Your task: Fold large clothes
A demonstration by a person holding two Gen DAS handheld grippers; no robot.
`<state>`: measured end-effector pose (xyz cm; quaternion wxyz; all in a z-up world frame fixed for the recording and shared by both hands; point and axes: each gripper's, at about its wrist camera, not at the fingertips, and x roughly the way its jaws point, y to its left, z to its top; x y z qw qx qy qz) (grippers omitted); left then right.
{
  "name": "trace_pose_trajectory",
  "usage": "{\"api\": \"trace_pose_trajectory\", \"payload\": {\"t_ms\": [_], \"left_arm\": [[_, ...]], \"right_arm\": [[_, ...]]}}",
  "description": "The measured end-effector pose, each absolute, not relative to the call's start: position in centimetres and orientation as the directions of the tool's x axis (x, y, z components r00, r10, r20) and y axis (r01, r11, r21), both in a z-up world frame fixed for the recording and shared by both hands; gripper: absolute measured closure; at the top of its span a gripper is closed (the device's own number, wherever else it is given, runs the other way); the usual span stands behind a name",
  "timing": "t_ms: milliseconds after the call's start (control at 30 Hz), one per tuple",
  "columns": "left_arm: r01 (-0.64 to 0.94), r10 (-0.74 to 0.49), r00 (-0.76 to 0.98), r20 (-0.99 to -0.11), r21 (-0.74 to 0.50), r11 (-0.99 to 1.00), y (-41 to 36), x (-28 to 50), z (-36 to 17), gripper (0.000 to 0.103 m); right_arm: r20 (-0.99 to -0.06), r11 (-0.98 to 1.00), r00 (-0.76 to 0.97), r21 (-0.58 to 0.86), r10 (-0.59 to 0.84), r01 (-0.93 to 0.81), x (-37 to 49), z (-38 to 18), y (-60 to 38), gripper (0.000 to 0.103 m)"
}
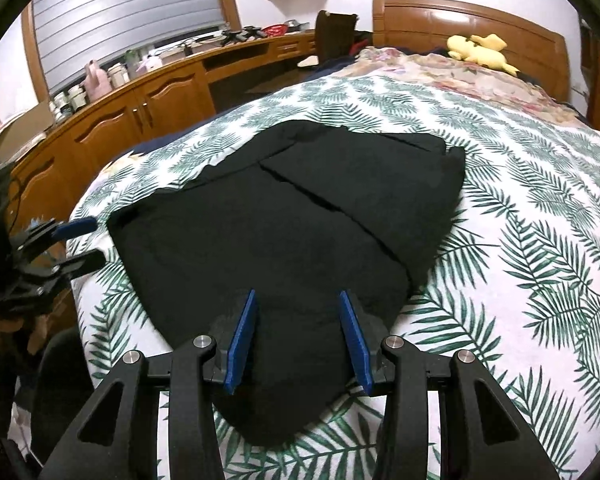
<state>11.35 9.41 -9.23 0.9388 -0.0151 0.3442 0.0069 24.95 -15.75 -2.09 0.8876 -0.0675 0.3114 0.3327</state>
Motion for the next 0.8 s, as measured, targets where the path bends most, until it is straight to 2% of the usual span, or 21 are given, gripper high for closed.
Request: {"api": "trace_pose_trajectory", "payload": {"t_ms": [100,233,567,800], "left_arm": [[-0.028,0.01,0.754,-0.657,-0.017,0.999,9.4,11.3,-9.6,0.025],[-0.03,0.013,0.745,-0.667,-0.015,0.999,9.4,11.4,-10.2,0.025],[-0.016,0.002,0.736,-0.677,-0.015,1.0,8.9,11.5,-10.9,0.025],[-0.01,-0.002,0.732,-0.681,-0.014,1.0,8.8,11.5,-11.1,0.025]], "right_arm": [[-0.596,0.782,0.594,0.095,0.54,-0.616,25.1,-2.2,-16.0,0.058],[-0.593,0.793,0.599,0.117,0.538,-0.597,25.7,-2.4,-16.5,0.053],[-0.603,0.816,0.592,0.185,0.535,-0.548,28.0,-3.1,-17.1,0.027],[-0.619,0.791,0.52,0.312,0.589,-0.526,30.7,-4.2,-17.3,0.026]]}}
